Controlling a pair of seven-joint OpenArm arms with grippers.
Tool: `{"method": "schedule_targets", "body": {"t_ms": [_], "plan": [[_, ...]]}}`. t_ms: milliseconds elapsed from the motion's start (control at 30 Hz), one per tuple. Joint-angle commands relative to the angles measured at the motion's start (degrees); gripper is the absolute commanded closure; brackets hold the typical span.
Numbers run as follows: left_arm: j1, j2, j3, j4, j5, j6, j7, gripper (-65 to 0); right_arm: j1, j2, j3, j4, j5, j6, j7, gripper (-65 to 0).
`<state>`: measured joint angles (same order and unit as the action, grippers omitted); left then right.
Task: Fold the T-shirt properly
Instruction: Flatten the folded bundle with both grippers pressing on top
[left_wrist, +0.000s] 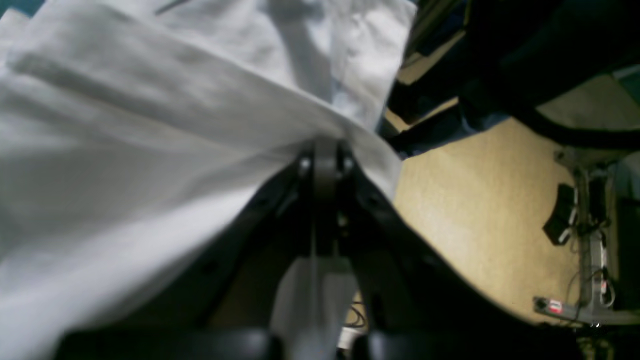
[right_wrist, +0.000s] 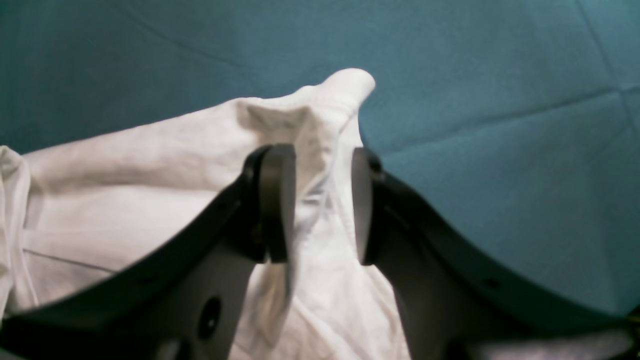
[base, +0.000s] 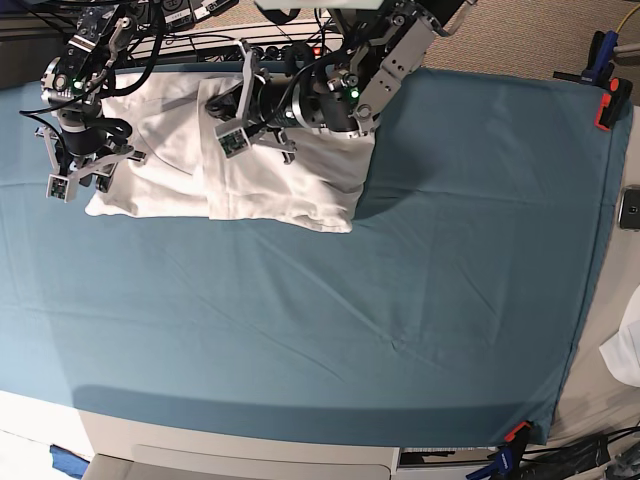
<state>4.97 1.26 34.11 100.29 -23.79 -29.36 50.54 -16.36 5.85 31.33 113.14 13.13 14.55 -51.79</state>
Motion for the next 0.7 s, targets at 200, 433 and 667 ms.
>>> {"method": "schedule_targets", "body": {"t_ms": [200,433,667], "plan": [[-0.42,0.94,0.20,8.26,-3.80,-0.72,0.70,0.0,0.33,0.81,0.22,0.79,0.13,-0.20,1.68,-19.4],[-0.35,0.44,0.20,14.60,8.02,7.23,1.01,0.0,0.33,1.40,0.22,0.81,11.47,12.52,-1.31,-18.9],[0.13,-3.76,0.20,14.58,14.34,10.58,0.94,0.0,0.31,2.99,0.28,3.67,39.19,25.45,-9.99,-10.9]]}}
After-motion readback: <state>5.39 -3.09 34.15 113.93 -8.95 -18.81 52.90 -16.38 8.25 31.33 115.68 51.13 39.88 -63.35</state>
